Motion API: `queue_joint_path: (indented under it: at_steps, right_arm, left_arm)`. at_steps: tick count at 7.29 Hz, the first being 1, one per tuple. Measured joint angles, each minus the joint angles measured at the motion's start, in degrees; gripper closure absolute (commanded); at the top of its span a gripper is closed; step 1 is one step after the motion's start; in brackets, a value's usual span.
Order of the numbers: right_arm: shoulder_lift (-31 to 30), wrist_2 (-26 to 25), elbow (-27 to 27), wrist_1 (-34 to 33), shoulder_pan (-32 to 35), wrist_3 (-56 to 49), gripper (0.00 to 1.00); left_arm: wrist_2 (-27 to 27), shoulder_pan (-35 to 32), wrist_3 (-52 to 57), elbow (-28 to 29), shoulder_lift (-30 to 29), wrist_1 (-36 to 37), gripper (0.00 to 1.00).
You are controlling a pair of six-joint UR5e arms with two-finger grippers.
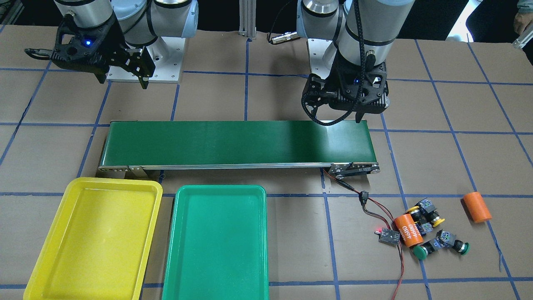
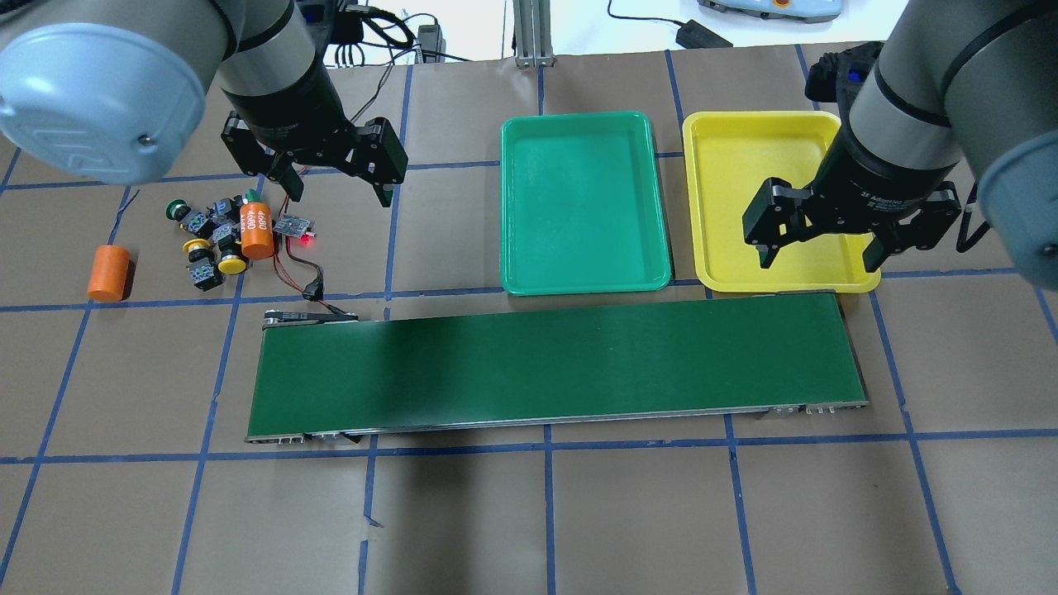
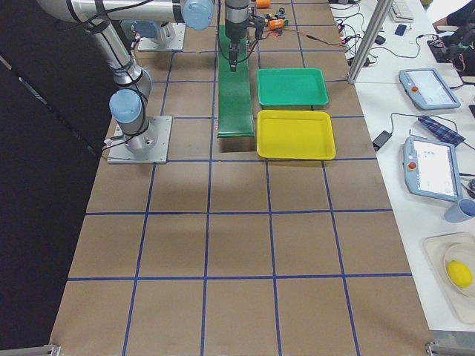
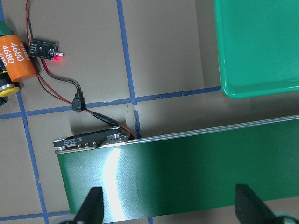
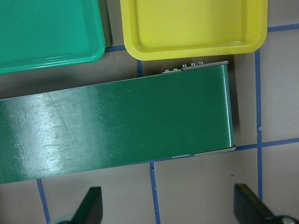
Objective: Sort buttons by color to trays
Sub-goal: 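Move the left gripper over the pile of buttons and orange cell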
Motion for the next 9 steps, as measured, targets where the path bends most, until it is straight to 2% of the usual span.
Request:
queue_joint_path:
  at_steps: [9]
  right_arm:
    - [-0.01,-0.13,1.30,0.15,-0.09,-0.97,0.00]
  left_arm:
    - [0.44,4.25,-0.12,0.21,-0.12,-2.03,0.00]
